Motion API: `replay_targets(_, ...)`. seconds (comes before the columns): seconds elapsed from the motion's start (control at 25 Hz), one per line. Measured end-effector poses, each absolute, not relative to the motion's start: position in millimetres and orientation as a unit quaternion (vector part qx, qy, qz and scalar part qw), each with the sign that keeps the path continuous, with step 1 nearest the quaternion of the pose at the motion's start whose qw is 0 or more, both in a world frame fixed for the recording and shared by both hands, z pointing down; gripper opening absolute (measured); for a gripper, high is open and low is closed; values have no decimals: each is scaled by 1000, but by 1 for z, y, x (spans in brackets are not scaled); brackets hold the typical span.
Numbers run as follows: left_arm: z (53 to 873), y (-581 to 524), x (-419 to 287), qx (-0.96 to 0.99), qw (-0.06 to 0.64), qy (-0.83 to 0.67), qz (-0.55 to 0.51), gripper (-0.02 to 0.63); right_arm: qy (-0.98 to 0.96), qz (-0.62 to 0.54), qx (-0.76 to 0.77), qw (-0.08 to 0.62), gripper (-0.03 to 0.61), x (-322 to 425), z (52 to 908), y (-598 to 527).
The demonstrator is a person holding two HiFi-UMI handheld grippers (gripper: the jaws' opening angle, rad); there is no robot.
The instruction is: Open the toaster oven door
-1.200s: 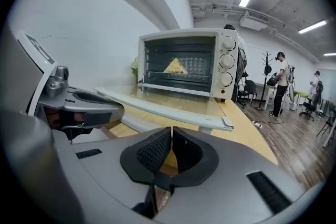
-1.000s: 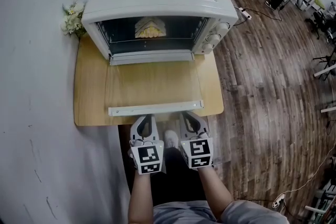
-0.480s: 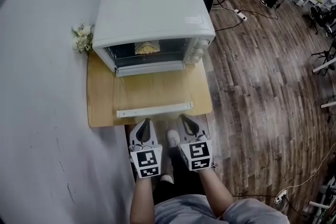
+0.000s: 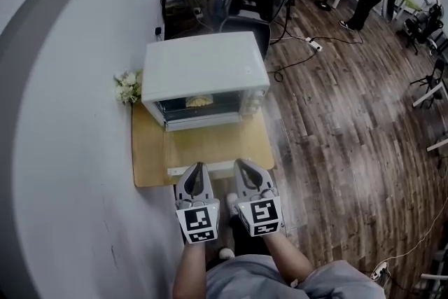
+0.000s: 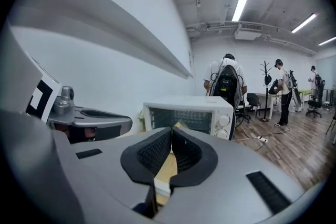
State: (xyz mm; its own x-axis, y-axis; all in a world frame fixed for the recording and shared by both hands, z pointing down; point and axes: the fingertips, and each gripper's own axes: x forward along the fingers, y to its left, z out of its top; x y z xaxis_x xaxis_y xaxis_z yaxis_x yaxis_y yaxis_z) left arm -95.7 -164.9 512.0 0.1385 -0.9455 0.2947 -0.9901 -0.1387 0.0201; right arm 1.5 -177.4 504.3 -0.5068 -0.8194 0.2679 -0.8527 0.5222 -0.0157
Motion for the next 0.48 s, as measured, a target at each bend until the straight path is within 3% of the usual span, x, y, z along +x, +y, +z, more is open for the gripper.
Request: replay_targets(0.48,428,-172,-112,742,54,-665,61,9,-875,36,480,45,2,-14,423,-184)
